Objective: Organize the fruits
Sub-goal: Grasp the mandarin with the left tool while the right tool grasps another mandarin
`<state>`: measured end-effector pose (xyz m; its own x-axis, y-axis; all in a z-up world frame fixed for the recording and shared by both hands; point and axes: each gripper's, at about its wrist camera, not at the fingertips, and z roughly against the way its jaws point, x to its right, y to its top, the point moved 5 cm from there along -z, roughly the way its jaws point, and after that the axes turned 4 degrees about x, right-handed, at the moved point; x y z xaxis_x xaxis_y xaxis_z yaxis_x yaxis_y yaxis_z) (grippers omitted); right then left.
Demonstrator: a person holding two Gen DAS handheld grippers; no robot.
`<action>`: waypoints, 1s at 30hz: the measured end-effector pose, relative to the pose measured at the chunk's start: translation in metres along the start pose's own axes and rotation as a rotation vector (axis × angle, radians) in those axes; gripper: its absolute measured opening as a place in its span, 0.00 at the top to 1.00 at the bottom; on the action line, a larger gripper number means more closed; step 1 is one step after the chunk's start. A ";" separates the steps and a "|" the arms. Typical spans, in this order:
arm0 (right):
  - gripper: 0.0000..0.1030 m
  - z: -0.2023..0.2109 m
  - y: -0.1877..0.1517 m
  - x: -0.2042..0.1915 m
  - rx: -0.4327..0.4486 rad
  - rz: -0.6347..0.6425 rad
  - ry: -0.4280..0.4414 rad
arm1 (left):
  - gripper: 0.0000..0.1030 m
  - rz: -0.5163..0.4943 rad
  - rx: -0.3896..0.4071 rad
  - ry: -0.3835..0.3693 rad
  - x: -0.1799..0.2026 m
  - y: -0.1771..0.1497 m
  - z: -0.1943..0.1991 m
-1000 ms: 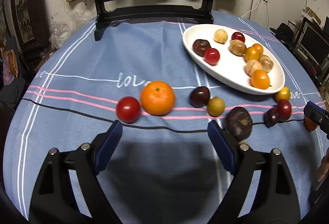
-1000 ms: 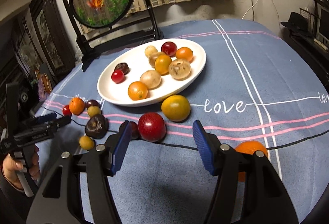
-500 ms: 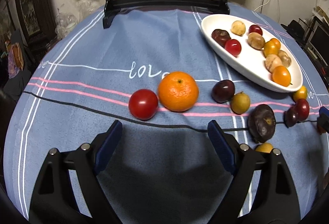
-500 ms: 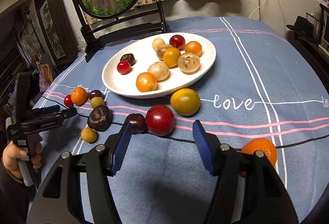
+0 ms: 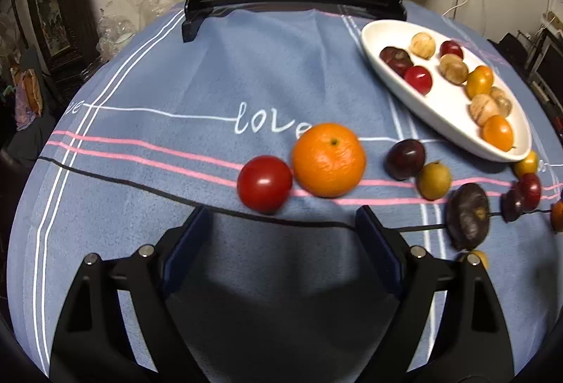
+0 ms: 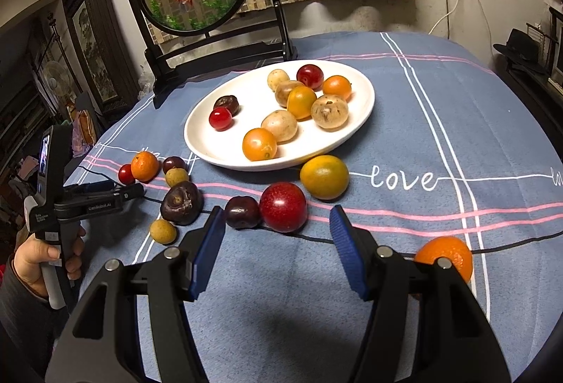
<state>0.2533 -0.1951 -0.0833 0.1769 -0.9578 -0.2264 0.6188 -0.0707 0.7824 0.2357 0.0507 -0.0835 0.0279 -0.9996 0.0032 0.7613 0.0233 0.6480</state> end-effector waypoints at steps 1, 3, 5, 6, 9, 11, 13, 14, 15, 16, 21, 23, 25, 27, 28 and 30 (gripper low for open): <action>0.40 0.000 0.000 -0.001 0.000 0.001 0.001 | 0.16 0.000 0.006 -0.005 0.000 0.001 0.002; 0.40 0.001 0.000 -0.002 -0.001 0.004 0.002 | 0.16 -0.009 0.025 -0.008 0.001 0.004 0.007; 0.40 0.000 -0.001 -0.003 -0.003 0.008 0.004 | 0.16 -0.038 0.035 -0.017 0.006 0.008 0.010; 0.40 0.000 -0.001 -0.004 -0.006 0.011 0.005 | 0.16 -0.068 0.042 -0.014 0.010 0.010 0.010; 0.40 -0.002 -0.002 -0.006 -0.012 0.017 0.006 | 0.16 -0.173 0.066 0.027 0.021 0.018 0.007; 0.40 -0.003 -0.003 -0.006 -0.016 0.016 0.005 | 0.17 -0.217 0.054 0.058 0.024 0.022 0.001; 0.40 -0.004 -0.004 -0.005 -0.019 0.016 0.004 | 0.18 -0.235 0.045 0.048 0.027 0.026 -0.004; 0.40 -0.004 -0.004 -0.005 -0.024 0.016 0.003 | 0.20 -0.239 0.040 0.044 0.028 0.028 -0.007; 0.40 -0.005 -0.005 -0.006 -0.027 0.017 0.002 | 0.26 -0.247 0.031 0.038 0.030 0.029 -0.010; 0.40 -0.005 -0.005 -0.006 -0.030 0.018 0.002 | 0.28 -0.256 0.024 0.034 0.032 0.029 -0.012; 0.40 -0.008 -0.007 -0.007 -0.045 0.025 0.000 | 0.40 -0.320 0.039 0.071 0.042 0.029 -0.022; 0.40 -0.009 -0.007 -0.007 -0.045 0.024 -0.003 | 0.57 -0.325 0.048 0.048 0.044 0.028 -0.021; 0.40 -0.008 -0.006 -0.006 -0.041 0.021 -0.005 | 0.58 -0.309 0.050 0.045 0.044 0.028 -0.020; 0.40 -0.007 -0.006 -0.005 -0.037 0.017 -0.008 | 0.58 -0.287 0.056 0.035 0.043 0.028 -0.017; 0.40 -0.007 -0.006 -0.005 -0.035 0.016 -0.010 | 0.58 -0.268 0.055 0.019 0.043 0.027 -0.014; 0.40 -0.006 -0.005 -0.004 -0.029 0.013 -0.013 | 0.58 -0.220 0.063 -0.033 0.042 0.026 -0.003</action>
<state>0.2539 -0.1898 -0.0894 0.1753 -0.9622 -0.2085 0.6386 -0.0501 0.7679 0.2588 0.0091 -0.0687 -0.1567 -0.9804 -0.1190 0.7045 -0.1954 0.6822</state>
